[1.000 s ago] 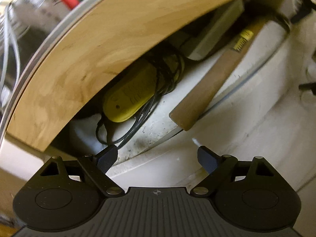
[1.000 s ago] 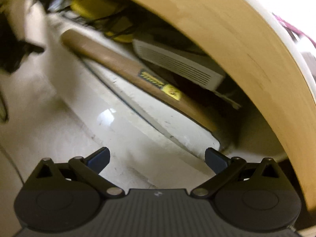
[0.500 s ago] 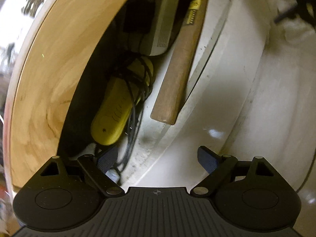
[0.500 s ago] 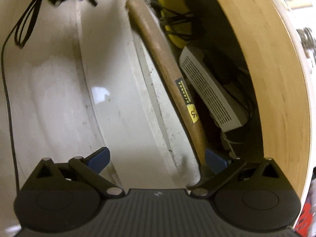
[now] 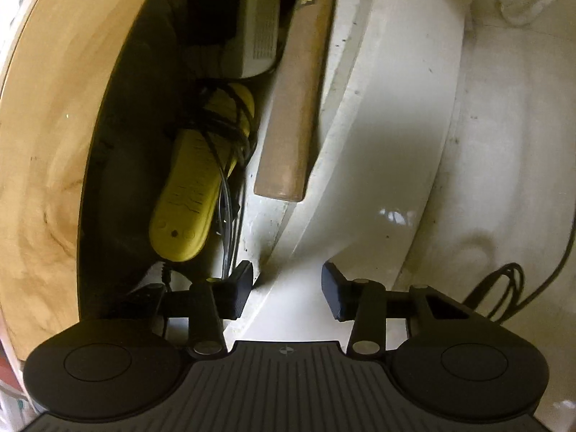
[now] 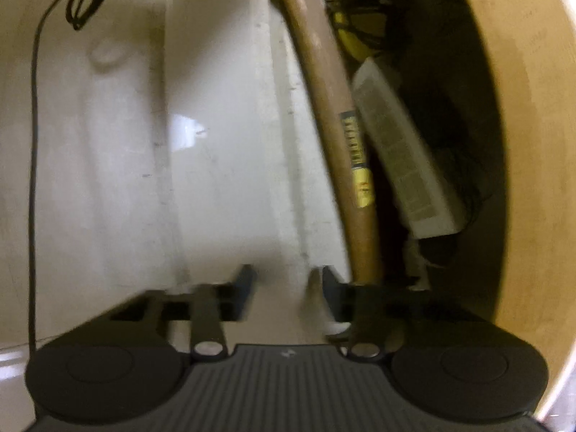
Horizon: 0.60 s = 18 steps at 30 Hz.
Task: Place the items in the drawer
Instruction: 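Roll both grippers and close them on the drawer's front edge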
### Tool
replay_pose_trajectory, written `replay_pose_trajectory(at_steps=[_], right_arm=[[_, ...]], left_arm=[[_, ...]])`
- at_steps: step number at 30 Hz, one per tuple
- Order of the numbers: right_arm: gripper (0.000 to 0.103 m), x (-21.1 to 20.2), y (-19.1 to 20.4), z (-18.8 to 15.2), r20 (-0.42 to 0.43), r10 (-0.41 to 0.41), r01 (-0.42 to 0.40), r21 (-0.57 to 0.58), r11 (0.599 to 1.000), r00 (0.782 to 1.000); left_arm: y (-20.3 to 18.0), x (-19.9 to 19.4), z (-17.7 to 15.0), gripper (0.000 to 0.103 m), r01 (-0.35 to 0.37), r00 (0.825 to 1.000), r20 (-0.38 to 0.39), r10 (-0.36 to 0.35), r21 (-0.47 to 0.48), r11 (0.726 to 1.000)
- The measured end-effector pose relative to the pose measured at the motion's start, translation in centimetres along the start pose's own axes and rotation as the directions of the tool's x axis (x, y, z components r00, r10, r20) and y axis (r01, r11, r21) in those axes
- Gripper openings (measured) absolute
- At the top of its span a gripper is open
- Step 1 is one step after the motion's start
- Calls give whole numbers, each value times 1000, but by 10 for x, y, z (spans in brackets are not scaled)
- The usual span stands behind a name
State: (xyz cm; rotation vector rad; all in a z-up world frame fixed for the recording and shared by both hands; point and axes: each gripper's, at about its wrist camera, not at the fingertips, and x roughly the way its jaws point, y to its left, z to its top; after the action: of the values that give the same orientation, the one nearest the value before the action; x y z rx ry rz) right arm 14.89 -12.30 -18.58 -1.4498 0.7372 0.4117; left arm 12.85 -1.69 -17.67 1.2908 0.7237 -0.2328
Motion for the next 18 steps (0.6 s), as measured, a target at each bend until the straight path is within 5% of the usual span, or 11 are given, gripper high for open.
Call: replay_pose_trajectory(at_steps=[18], right_arm=[[33, -14, 17, -4, -23, 25, -25, -13, 1000, 999]], left_arm=[[-22, -30, -9, 36, 11, 1000, -14, -10, 84, 996]])
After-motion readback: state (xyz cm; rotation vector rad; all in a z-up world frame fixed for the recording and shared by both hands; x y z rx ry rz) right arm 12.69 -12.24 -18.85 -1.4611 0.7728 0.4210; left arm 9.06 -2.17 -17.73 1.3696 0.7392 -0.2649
